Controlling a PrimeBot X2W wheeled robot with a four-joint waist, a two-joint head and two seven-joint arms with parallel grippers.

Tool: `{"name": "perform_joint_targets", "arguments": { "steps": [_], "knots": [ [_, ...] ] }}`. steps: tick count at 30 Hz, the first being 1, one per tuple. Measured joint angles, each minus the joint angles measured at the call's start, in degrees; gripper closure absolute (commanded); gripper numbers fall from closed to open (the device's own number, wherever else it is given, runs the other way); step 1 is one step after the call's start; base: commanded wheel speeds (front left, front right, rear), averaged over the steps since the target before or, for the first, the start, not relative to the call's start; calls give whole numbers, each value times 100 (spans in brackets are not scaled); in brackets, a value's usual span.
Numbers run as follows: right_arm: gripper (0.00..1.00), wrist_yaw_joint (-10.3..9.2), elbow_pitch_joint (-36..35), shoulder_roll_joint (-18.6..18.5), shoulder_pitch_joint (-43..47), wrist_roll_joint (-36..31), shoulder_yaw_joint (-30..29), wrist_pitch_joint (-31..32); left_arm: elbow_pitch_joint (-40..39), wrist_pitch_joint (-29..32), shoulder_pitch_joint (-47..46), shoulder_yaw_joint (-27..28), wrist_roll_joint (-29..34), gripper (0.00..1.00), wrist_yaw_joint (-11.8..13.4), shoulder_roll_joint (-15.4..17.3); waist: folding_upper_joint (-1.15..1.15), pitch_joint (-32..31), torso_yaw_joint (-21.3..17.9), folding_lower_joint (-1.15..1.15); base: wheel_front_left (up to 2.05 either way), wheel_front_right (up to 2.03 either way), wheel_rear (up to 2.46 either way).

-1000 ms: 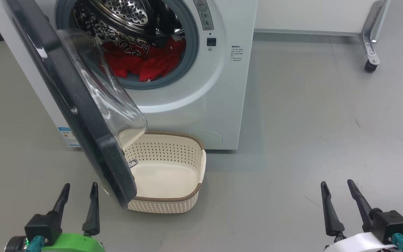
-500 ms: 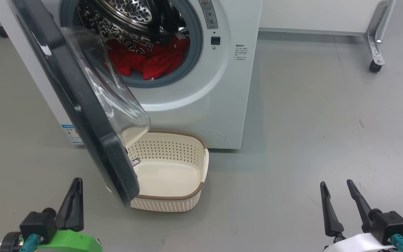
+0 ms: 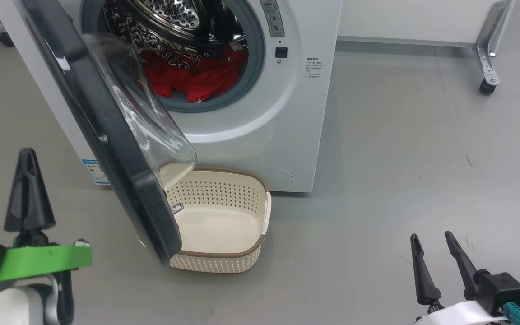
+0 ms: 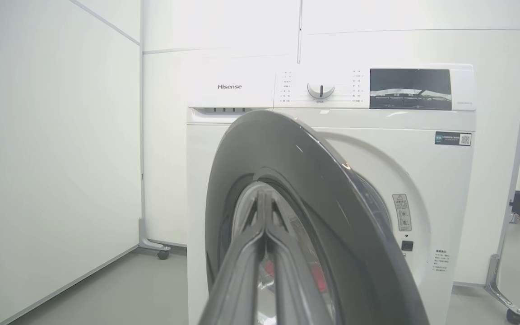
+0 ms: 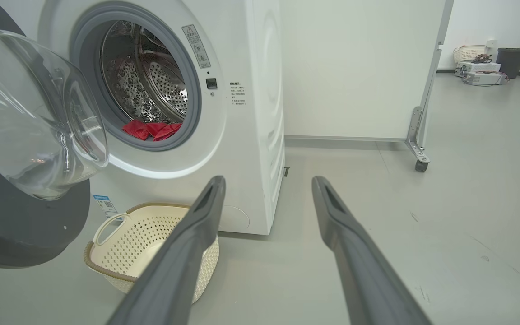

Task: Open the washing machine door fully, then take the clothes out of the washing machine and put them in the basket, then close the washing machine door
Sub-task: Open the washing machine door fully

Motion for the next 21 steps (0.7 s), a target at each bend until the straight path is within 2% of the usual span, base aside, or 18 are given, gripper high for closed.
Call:
{"name": "perform_joint_targets", "arguments": {
  "steps": [10, 21],
  "knots": [
    [0, 67, 9, 44, 1, -60, -58, 0, -599, -5, -521, 76, 79, 100, -1, -10, 0, -6, -25, 0, 0, 0, 0],
    [0, 170, 53, 153, 1, -110, -109, 0, -602, -4, -704, -639, 89, 100, -54, -16, 0, -37, -87, 0, 0, 0, 0]
  ]
}}
